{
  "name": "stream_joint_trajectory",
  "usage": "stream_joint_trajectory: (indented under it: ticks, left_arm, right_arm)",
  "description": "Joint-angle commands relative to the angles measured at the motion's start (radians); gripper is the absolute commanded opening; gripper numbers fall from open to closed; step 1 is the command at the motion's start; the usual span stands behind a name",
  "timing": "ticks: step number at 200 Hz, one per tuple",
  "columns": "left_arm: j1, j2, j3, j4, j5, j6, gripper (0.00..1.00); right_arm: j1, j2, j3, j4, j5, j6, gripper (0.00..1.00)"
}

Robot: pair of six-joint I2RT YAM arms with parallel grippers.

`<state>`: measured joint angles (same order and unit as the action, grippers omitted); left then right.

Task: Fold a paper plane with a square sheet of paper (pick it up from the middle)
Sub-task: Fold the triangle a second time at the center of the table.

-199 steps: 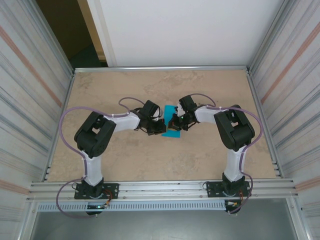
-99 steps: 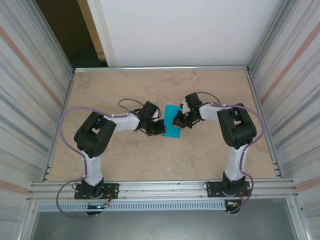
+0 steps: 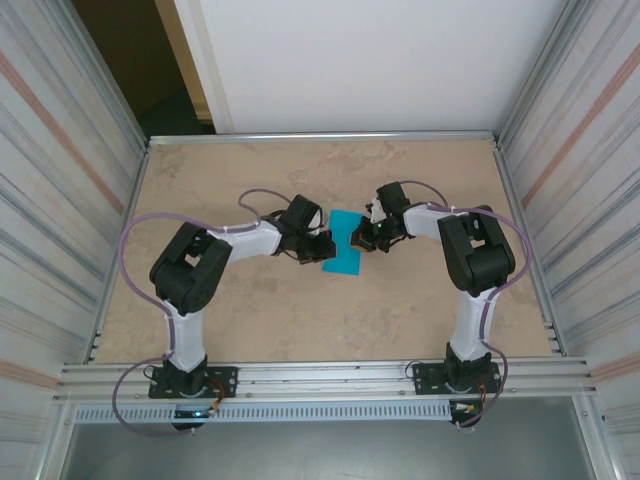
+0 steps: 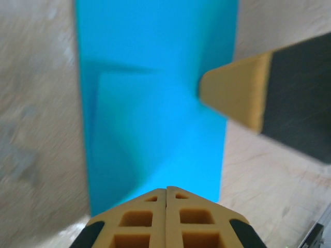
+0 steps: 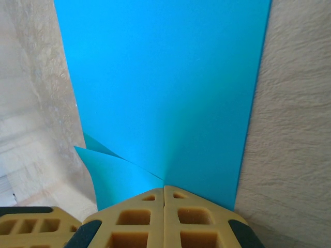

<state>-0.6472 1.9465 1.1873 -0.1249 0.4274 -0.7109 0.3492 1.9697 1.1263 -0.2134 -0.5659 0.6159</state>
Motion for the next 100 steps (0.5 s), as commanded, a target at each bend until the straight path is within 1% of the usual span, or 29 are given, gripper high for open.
stream_joint_trajectory:
  ticks: [1, 26, 62, 81, 100]
  left_arm:
    - [0.006, 0.045, 0.045, -0.026, -0.001, 0.016, 0.00]
    - [0.007, 0.087, 0.089, -0.099, -0.036, 0.023, 0.00]
    - [0.007, 0.112, 0.096, -0.172, -0.060, 0.021, 0.00]
    - [0.007, 0.119, 0.093, -0.214, -0.062, 0.033, 0.00]
    - [0.007, 0.110, 0.061, -0.208, -0.074, 0.026, 0.00]
  right_arm:
    - [0.007, 0.046, -0.007, -0.045, 0.077, -0.025, 0.00]
    - [0.004, 0.048, -0.005, -0.043, 0.072, -0.028, 0.00]
    - [-0.016, 0.044, -0.002, -0.042, 0.069, -0.031, 0.01]
    - [-0.036, 0.040, -0.002, -0.031, 0.067, -0.030, 0.04]
    - [-0.063, 0.036, -0.002, -0.012, 0.078, -0.022, 0.06]
